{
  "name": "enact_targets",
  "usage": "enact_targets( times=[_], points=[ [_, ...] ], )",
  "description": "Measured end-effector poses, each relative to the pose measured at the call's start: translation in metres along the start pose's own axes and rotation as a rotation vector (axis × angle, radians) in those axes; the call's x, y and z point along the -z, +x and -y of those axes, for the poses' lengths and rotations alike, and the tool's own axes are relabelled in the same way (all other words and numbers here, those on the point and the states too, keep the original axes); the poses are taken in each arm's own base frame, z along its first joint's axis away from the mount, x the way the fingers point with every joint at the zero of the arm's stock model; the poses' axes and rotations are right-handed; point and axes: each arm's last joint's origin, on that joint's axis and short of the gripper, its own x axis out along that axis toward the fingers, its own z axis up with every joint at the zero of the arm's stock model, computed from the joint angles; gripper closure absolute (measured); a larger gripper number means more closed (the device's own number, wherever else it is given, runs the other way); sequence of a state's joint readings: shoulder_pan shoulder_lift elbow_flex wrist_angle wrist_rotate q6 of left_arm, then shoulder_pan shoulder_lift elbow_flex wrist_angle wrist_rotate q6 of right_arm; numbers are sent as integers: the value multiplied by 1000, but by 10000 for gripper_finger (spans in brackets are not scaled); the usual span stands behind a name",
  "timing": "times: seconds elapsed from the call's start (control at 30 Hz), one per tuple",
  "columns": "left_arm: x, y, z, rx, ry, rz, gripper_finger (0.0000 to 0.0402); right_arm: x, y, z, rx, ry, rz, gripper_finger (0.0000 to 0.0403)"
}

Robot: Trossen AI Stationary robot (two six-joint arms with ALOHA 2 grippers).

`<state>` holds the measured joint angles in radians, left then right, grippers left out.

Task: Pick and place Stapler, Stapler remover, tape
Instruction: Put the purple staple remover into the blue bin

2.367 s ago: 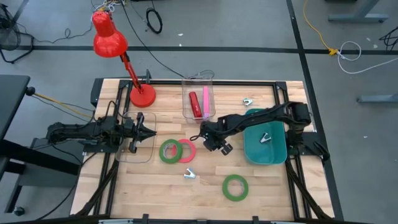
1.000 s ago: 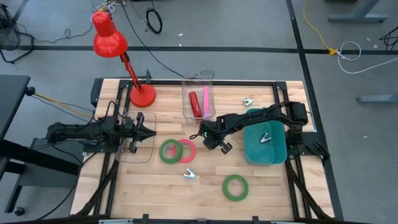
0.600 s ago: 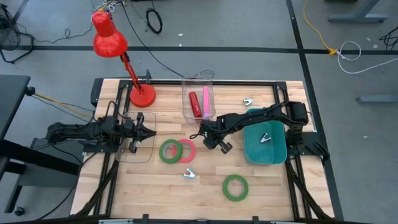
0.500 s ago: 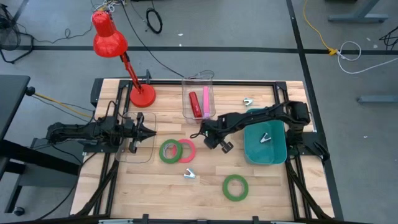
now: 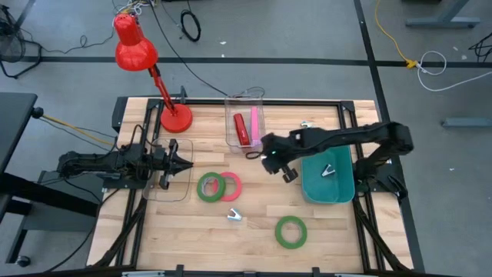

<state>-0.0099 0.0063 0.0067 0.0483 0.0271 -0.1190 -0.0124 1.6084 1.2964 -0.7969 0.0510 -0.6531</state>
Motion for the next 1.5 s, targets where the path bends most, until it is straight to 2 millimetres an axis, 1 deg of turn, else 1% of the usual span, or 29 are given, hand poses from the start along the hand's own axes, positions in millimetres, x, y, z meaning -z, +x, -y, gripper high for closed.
enact_targets(
  times=[0.2,0.33,0.47,0.73,0.83,0.97,1.07,1.23,1.37,1.5],
  points=[
    [0,0,0,0,0,0,371,9,-48,-3,75,37,63,403],
    [0,0,0,0,0,0,371,17,-71,-7,101,55,78,403],
    [0,0,0,0,0,0,371,27,-85,-12,120,83,34,403],
    [0,0,0,0,0,0,371,51,-101,-29,11,188,-116,403],
    [0,0,0,0,0,0,371,58,-100,-35,-15,209,-158,403],
    [0,0,0,0,0,0,371,71,-91,-43,-41,240,-199,403],
    [0,0,0,0,0,0,371,82,-81,-48,-64,271,-242,403],
    [0,0,0,0,0,0,371,101,-63,-57,-150,339,-298,403],
    [0,0,0,0,0,0,371,114,-49,-62,-177,374,-357,403],
    [0,0,0,0,0,0,371,123,-40,-66,-194,390,-395,403]
  ],
)
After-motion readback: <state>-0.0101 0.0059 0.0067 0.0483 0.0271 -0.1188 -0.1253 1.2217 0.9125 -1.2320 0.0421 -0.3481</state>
